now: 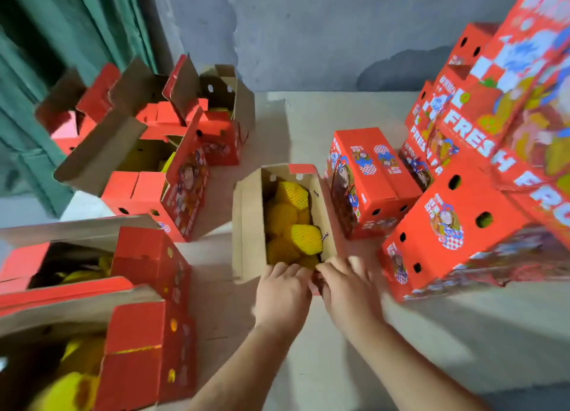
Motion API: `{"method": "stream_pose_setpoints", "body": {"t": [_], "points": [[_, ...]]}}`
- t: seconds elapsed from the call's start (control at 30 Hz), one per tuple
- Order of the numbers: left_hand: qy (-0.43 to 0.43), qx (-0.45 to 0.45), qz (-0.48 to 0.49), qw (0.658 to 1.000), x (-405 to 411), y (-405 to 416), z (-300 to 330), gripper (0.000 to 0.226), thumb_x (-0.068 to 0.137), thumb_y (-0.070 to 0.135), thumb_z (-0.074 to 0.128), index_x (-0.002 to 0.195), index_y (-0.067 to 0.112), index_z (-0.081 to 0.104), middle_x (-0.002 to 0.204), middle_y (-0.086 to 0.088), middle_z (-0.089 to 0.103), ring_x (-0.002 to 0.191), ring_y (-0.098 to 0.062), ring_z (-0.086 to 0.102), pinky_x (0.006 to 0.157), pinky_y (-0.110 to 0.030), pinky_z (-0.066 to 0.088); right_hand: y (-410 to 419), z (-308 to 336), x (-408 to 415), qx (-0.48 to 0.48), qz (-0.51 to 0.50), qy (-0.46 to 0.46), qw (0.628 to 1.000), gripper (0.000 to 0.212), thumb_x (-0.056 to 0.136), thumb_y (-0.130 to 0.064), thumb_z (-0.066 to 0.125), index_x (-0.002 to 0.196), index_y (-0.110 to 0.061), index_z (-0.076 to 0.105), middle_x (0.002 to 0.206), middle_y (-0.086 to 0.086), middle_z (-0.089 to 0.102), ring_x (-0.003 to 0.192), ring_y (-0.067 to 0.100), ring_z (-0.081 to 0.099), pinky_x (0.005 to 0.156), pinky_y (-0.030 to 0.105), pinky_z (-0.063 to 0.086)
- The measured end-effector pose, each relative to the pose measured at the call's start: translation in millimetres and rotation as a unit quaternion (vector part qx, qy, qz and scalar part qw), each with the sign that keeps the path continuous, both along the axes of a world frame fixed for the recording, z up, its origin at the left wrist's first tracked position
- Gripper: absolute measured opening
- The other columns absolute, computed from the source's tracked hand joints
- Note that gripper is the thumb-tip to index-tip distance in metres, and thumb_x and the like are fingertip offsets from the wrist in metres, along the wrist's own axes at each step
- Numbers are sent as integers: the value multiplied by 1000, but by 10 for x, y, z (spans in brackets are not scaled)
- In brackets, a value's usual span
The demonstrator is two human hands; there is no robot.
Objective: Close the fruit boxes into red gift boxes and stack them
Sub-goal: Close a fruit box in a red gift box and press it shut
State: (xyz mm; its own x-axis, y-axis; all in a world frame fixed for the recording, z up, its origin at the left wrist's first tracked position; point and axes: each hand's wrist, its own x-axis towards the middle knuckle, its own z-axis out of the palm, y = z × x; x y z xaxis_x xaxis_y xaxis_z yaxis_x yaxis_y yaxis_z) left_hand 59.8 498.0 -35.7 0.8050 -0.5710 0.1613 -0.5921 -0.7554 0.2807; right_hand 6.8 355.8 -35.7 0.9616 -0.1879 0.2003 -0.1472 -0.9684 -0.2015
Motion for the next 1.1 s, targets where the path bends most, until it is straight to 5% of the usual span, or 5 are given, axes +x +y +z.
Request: {"method": "stream_pose_setpoints", "body": {"t": [0.23,0.47,0.7,0.87,1.1], "points": [[37,17,-35,999,-1383,-687,90,38,107,41,37,140,33,52,117,10,70,104,-21,63,92,-38,46,-727,71,-1225,-20,-18,98,995,25,89,-29,50,112,-35,56,128,-17,55,106,27,49,84,42,47],[49,-85,59,993,-1627,-432,85,43,102,57,54,134,31,65,149,2,54,133,-28,48,113,-42,33,-1650,174,-1637,43,-11,128,991,42,94,-1,48,114,-33,66,141,-20,52,122,23,45,98,38,46],[131,-272,293,907,-1135,-162,106,75,93,37,71,159,24,38,155,-18,37,142,-38,37,119,-49,27,-1216,8,-1933,478,-212,70,849,60,97,-37,67,147,-35,35,133,-6,50,117,14,52,99,35,46],[448,-369,444,683,-951,30,34,95,60,80,64,130,16,59,137,-12,59,119,-34,60,97,-49,53,-1113,-63,-1967,549,-253,61,794,23,103,-31,57,124,-38,52,114,-8,65,94,5,58,68,24,44],[368,-526,297,707,-1079,-145,-30,40,94,36,71,132,32,60,105,10,75,108,-17,70,80,-30,55,-1368,-60,-2086,529,-271,62,802,22,108,-27,51,124,-41,53,111,-9,64,97,10,60,76,34,51]]}}
